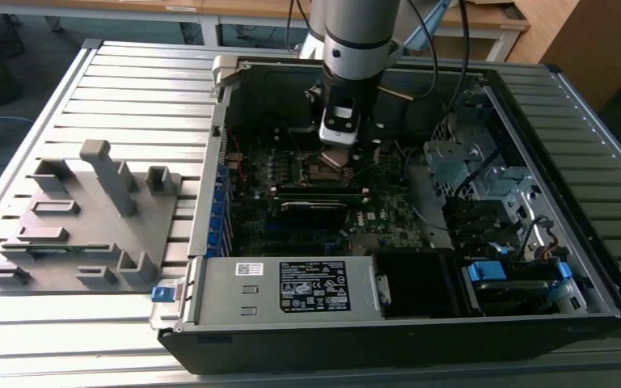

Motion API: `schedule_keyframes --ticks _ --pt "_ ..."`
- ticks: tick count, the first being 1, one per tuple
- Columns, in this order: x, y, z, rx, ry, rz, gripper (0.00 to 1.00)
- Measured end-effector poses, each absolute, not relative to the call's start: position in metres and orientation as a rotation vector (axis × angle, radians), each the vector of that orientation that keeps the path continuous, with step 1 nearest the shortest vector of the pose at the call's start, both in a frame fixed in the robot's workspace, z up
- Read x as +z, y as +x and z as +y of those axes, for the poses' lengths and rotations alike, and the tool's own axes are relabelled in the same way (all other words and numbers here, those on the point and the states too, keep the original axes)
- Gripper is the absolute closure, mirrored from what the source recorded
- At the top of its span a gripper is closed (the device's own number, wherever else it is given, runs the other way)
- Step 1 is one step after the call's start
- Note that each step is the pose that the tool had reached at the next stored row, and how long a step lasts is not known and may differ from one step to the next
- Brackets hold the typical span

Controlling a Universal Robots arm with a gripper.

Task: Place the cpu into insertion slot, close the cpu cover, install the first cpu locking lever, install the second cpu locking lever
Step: 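Place the cpu into insertion slot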

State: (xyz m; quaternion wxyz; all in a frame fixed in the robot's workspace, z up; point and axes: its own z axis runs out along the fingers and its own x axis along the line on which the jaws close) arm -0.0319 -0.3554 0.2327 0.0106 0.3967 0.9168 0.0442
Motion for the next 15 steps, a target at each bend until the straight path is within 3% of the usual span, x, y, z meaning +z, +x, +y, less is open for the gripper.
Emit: schedule_keyframes --ticks 15 --pt "0.2310 -0.0319 -0.3554 0.132 1.609 2.656 0.46"
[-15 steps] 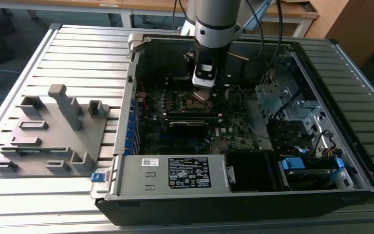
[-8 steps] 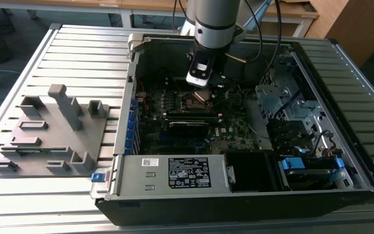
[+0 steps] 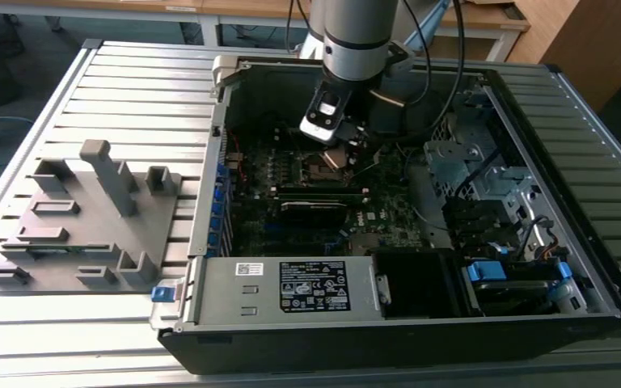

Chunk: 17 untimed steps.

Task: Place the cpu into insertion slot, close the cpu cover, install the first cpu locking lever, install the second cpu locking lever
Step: 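Place the cpu into insertion slot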

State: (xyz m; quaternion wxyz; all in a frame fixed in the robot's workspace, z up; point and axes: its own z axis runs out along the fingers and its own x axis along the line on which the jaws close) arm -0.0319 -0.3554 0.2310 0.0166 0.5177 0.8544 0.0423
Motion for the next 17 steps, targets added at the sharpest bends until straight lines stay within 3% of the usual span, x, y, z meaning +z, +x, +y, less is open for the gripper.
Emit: schedule_keyframes --ticks 17 --pt "0.2303 -0.0360 -0.3553 0.128 1.776 2.541 0.46"
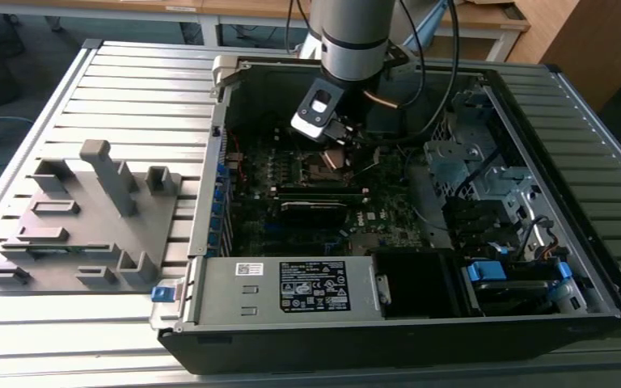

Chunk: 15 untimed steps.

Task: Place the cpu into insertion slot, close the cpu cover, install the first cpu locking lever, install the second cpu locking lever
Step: 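Place the cpu into insertion slot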

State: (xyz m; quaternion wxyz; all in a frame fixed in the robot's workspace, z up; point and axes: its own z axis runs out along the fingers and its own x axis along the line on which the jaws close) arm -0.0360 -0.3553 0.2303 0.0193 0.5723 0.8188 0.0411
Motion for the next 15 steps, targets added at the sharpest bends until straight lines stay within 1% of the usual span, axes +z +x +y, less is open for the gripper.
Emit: schedule_keyframes --ticks 15 --pt "0.2269 -0.0411 -0.3551 0.120 2.038 2.325 0.46"
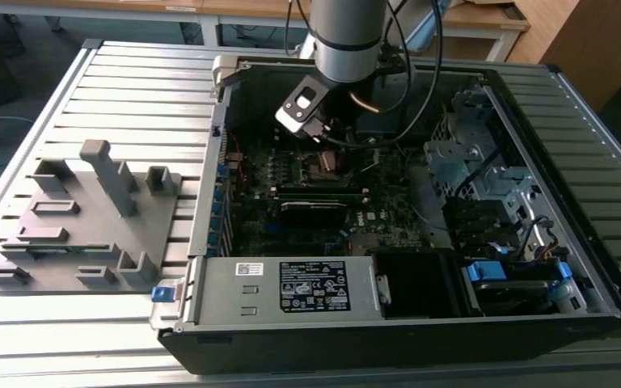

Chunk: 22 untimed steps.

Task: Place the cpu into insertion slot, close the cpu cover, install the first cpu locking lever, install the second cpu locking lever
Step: 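Place the cpu into insertion slot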

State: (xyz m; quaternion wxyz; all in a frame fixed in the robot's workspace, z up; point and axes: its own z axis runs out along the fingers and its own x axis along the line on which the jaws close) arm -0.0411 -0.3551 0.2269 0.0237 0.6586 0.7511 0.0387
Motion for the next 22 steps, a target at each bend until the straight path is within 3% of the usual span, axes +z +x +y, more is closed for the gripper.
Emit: schedule_keyframes --ticks 22 --pt "0.2251 -0.0475 -0.3466 0.115 2.175 2.191 0.46"
